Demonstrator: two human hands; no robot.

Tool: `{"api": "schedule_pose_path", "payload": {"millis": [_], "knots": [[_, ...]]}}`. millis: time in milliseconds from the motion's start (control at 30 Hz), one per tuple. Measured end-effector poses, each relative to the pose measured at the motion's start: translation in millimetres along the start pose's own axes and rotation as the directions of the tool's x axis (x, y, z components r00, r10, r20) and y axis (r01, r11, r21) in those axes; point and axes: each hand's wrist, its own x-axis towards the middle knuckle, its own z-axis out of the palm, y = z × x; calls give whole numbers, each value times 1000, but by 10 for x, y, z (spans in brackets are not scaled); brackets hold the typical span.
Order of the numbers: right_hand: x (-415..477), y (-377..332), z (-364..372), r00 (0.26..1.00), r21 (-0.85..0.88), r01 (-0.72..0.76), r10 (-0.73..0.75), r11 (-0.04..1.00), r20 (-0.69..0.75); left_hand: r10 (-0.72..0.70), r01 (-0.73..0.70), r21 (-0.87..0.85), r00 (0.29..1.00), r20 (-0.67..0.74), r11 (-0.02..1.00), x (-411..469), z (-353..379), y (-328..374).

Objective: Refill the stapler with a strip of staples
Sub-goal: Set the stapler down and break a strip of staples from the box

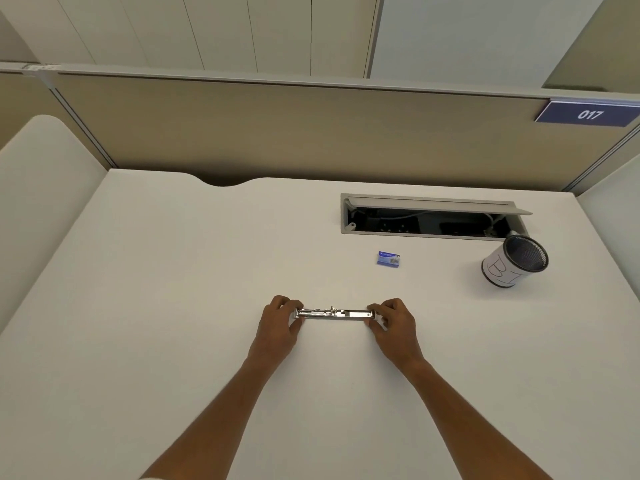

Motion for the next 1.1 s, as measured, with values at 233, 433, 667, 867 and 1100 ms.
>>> {"api": "schedule_pose_path", "payload": {"millis": [233,433,667,867,1100], "knots": [[66,35,-119,995,28,-10,7,1000,95,4,-4,-10,999,39,1000,80,-76,49],[256,57,-360,989,42,-28,22,999,148,60,-61,-33,998,-13,998,243,-87,294],[546,33,-666,994,110,-94,88,989,58,84,-99,-133,990,-115,986,617,59,774],[821,58,-830,991,85,-132,133,988,-9,74,-92,-176,992,-106,980,892,351,1073],[1006,126,-816,977,48,-212,211,976,19,-11,12,-156,1000,5,988,1037,739,1163]]}}
